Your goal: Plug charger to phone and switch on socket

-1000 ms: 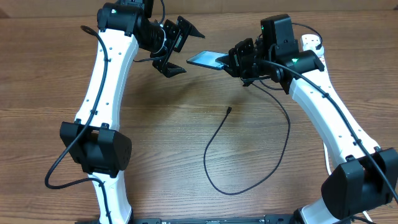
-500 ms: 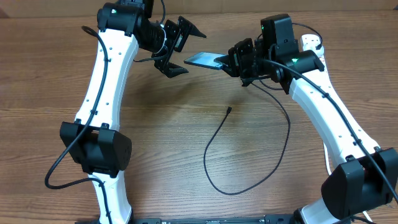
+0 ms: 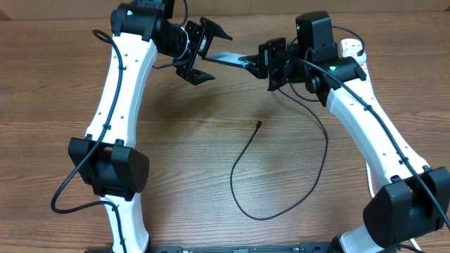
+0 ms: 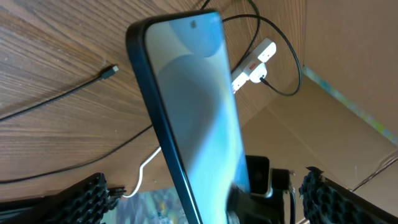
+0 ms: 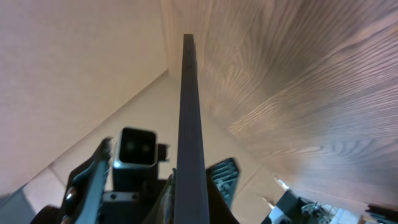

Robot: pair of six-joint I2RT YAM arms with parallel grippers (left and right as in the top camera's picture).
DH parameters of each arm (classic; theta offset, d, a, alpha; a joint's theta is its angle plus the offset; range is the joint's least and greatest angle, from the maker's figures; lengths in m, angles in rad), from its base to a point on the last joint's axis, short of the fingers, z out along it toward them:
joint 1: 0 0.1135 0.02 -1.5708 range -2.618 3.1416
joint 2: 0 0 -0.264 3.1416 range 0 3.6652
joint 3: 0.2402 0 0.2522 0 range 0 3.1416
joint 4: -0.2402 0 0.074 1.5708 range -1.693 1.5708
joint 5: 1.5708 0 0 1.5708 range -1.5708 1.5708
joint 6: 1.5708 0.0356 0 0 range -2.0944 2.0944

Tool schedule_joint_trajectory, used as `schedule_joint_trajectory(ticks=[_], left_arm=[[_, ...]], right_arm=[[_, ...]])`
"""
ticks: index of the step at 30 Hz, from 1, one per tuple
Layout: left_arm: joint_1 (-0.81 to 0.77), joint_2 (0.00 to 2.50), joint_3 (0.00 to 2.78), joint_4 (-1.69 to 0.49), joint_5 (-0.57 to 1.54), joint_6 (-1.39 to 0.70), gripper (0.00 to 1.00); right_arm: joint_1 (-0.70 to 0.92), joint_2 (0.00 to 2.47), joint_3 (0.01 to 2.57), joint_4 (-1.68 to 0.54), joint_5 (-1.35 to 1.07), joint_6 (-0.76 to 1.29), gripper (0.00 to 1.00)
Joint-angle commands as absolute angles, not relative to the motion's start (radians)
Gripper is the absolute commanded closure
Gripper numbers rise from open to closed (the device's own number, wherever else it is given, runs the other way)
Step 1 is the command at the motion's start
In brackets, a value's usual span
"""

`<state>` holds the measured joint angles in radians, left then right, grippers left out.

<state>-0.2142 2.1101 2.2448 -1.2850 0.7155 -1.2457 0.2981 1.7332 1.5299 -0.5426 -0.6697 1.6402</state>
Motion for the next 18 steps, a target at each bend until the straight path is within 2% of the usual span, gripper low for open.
schedule_joint_trajectory(ticks=[1, 6, 18], left_arm=[[-0.235, 2.119, 2.245, -1.282, 0.700, -1.280, 0.08], [-0.237, 2.119, 2.245, -1.274, 0.699, -1.299, 0.15], [-0.236, 2.119, 2.245, -1.233, 0.699, -1.349, 0.16]], right_arm=[[0.321, 1.728, 1.552, -0.528, -0.708, 1.676, 0.96], [0.334, 1.728, 1.551, -0.527, -0.710, 1.676, 0.96], [0.335, 1.728, 1.552, -0.502, -0.785, 1.749, 0.96]])
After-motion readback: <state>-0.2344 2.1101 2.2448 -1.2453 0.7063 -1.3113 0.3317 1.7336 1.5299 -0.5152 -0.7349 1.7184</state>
